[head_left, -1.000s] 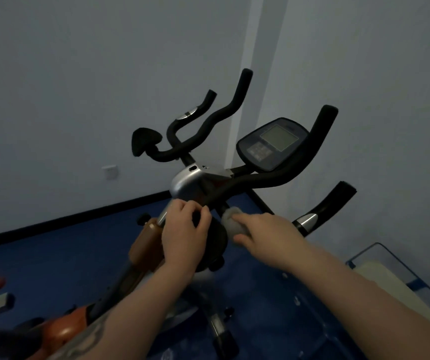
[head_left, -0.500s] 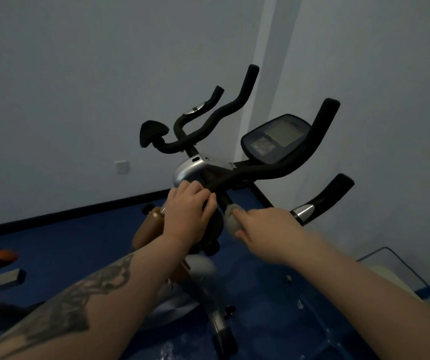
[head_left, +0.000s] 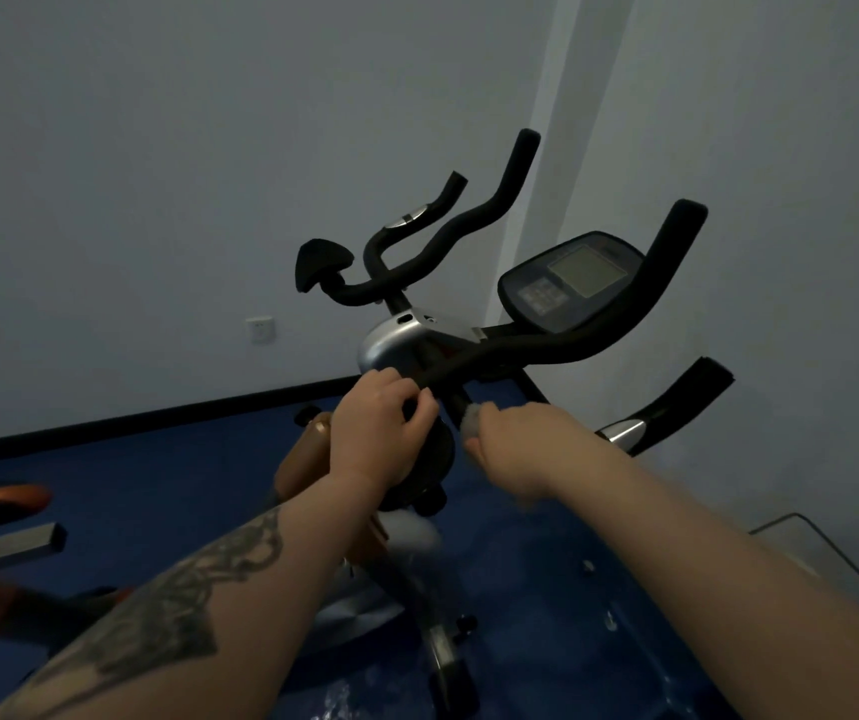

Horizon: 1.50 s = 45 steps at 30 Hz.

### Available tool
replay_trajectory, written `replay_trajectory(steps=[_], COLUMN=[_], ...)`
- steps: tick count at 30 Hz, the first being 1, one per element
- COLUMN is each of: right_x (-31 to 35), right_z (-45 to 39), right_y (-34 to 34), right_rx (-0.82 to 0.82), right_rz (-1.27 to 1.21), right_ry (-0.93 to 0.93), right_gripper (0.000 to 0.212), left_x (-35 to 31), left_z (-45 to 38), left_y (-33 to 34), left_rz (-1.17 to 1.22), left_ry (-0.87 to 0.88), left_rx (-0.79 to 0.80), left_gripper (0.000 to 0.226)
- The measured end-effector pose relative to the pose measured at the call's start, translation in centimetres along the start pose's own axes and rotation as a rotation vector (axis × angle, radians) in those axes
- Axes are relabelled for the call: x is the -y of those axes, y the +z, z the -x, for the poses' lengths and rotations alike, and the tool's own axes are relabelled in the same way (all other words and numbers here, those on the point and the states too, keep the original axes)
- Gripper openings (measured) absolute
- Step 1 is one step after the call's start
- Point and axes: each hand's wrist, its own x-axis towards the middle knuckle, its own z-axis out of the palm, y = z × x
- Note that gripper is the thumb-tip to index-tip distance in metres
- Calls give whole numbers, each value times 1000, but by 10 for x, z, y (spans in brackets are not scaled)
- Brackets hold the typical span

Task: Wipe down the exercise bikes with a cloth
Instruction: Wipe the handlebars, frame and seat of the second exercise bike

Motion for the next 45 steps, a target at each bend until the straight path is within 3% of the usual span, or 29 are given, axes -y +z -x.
replay_trajectory(steps=[10, 13, 15, 18, 20, 22, 24, 28, 34, 36, 40, 42, 45], right_x=[-3, -9, -3, 14, 17, 11, 5, 0, 7, 11, 9, 6, 12], right_z=[-9, -17, -27, -42, -50, -52, -46, -33, -49, -41, -9, -6, -20], right_y=[15, 11, 8, 5, 3, -1, 0, 8, 0, 2, 10, 11, -1], right_rx=[-158, -285, -315, -336, -292, -214, -144, -155, -139, -168, -122, -84, -25], right_rz=[-730, -1426, -1826, -2021, -2015, -1955, -1785, -1423, -1688, -1482, -596, -460, -470], right_ry=[101, 358, 492, 486, 502, 499, 480, 322, 430, 380, 182, 173, 234], right_gripper=[41, 39, 51, 78, 81, 67, 59, 51, 54, 55, 50, 50, 52], left_x=[-1, -1, -1, 0, 1, 1, 0, 1, -2, -1, -1, 0, 1], left_z=[-1, -2, -2, -2, -2, -2, -1, -2, -1, -1, -1, -1, 0], left_y=[-1, -1, -2, -2, -1, -2, -1, -1, -3, -2, -1, -2, -2], left_rz=[-19, -38, -39, -35, -29, -33, -44, -48, -50, -50, -37, -36, -28], left_ry=[-29, -31, -35, -27, -11, -12, -20, -27, -25, -31, -24, -19, -19], left_rx=[53, 56, 59, 65, 59, 52, 54, 58, 67, 67, 54, 53, 42], left_gripper=[35, 34, 35, 35, 36, 36, 37, 36, 37, 37, 38, 36, 36])
